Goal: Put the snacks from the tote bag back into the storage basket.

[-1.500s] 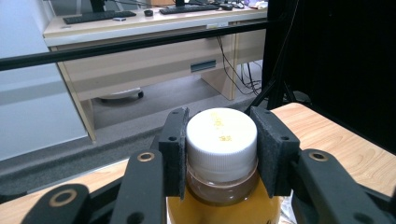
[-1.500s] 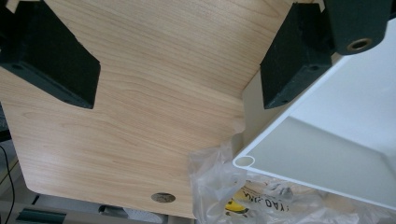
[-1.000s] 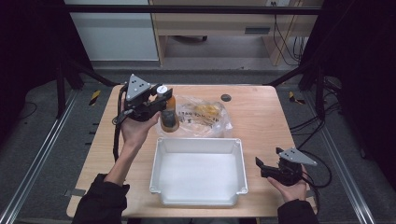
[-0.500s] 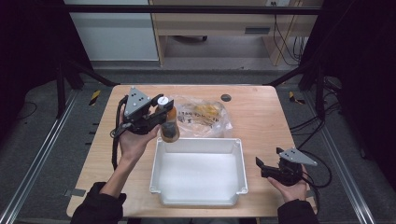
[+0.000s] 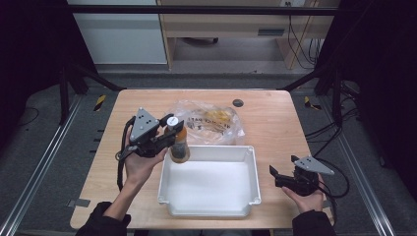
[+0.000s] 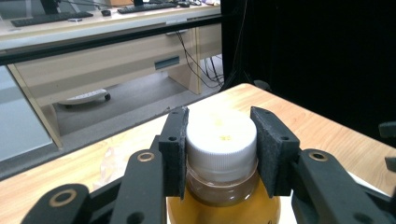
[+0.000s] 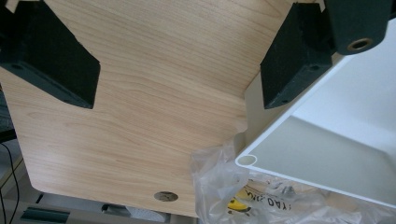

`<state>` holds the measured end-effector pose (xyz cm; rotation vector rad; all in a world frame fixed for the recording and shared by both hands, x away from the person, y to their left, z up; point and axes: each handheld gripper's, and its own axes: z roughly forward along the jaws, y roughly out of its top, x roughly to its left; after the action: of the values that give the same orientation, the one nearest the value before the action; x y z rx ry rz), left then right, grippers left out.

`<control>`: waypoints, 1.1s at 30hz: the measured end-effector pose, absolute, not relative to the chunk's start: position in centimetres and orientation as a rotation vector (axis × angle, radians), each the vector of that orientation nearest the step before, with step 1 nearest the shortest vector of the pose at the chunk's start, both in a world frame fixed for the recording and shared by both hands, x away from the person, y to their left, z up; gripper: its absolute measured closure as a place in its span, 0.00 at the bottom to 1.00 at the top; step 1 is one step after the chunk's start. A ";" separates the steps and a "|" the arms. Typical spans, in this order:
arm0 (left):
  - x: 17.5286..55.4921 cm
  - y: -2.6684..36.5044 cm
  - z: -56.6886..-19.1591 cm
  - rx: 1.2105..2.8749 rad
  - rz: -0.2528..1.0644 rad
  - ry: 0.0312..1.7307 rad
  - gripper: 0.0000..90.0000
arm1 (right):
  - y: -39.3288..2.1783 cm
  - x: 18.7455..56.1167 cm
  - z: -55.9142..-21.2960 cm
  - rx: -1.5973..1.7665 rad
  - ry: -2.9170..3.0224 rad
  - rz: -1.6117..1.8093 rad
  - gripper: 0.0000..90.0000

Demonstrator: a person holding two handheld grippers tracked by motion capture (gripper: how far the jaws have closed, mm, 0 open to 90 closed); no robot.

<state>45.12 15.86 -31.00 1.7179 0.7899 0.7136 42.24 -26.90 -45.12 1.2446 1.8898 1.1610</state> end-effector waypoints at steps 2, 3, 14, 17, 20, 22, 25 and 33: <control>44.9 15.9 -31.4 1.727 0.713 0.788 0.65 | -26.9 42.2 -45.1 1.246 1.891 1.160 0.14; 44.8 15.9 -31.6 1.733 0.699 0.794 0.65 | -26.9 42.2 -45.1 1.245 1.891 1.160 0.14; 44.1 16.4 -34.1 1.766 0.675 0.808 0.65 | -26.9 42.2 -45.2 1.245 1.893 1.155 0.14; 43.9 16.5 -34.7 1.773 0.667 0.816 0.65 | -26.9 42.2 -45.2 1.245 1.894 1.154 0.14; 43.7 16.6 -35.3 1.774 0.665 0.819 0.65 | -26.9 42.2 -45.2 1.244 1.893 1.153 0.14; 43.6 16.7 -35.4 1.777 0.663 0.820 0.65 | -26.9 42.2 -45.2 1.244 1.893 1.153 0.14; 43.5 16.7 -35.9 1.782 0.655 0.825 0.65 | -26.9 42.2 -45.1 1.242 1.893 1.151 0.14; 43.3 16.9 -37.4 1.810 0.639 0.853 0.65 | -26.9 42.2 -45.1 1.239 1.896 1.154 0.14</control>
<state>43.35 16.88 -37.37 1.8101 0.8528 0.6387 42.18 -26.89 -45.14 1.2393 1.8956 1.1540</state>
